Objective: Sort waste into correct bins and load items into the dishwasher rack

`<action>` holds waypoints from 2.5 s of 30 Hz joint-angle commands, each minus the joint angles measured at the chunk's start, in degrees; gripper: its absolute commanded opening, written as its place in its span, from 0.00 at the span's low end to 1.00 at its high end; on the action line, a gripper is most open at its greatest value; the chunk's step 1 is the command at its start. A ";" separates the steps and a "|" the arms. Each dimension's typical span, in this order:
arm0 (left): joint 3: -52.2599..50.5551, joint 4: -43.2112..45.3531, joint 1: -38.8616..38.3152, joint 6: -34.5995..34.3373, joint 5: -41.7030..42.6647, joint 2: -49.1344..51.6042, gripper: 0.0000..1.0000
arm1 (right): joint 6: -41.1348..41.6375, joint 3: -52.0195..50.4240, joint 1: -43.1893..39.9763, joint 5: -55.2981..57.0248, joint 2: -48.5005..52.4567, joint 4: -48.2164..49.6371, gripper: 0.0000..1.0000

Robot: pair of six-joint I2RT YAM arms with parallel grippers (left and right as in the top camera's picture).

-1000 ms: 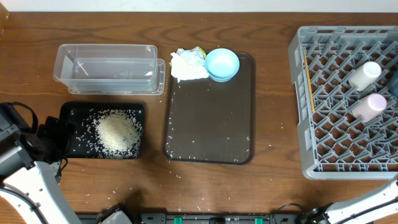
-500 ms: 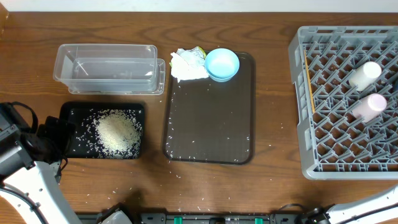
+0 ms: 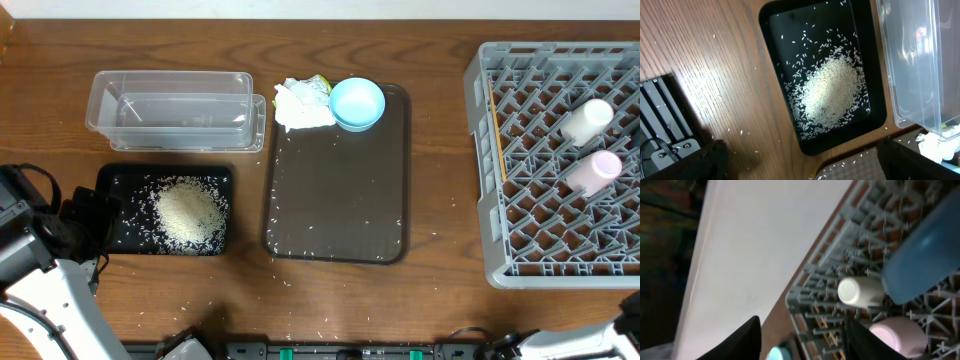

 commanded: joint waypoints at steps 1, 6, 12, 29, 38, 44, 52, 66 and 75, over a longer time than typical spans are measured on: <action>0.44 -0.28 0.28 -0.28 -0.68 0.07 0.98 | 1.95 0.00 2.80 9.79 -1.51 2.40 0.43; 0.44 -0.26 0.28 -0.28 -0.68 0.07 0.98 | 3.48 0.00 9.90 31.34 0.00 5.79 0.25; 0.44 -0.26 0.28 -0.28 -0.70 0.07 0.98 | 3.10 0.00 17.11 40.85 5.38 10.71 0.31; 0.44 -0.26 0.28 -0.28 -0.68 0.07 0.98 | 11.30 0.00 15.19 58.12 10.29 -1.42 0.22; 0.44 -0.26 0.28 -0.28 -0.68 0.07 0.98 | 15.80 0.00 13.49 52.26 4.79 -6.34 0.20; 0.44 -0.26 0.28 -0.28 -0.68 0.07 0.98 | 11.98 0.00 13.81 26.73 -2.16 -3.54 0.36; 0.44 -0.26 0.28 -0.28 -0.68 0.07 0.98 | 2.16 -0.02 24.04 8.85 -4.24 -3.28 0.99; 0.44 -0.26 0.28 -0.28 -0.70 0.07 0.98 | -13.25 -0.07 73.57 54.75 5.20 -2.64 0.99; 0.44 -0.26 0.28 -0.28 -0.70 0.07 0.98 | -14.43 -0.07 87.78 66.75 16.55 10.67 0.99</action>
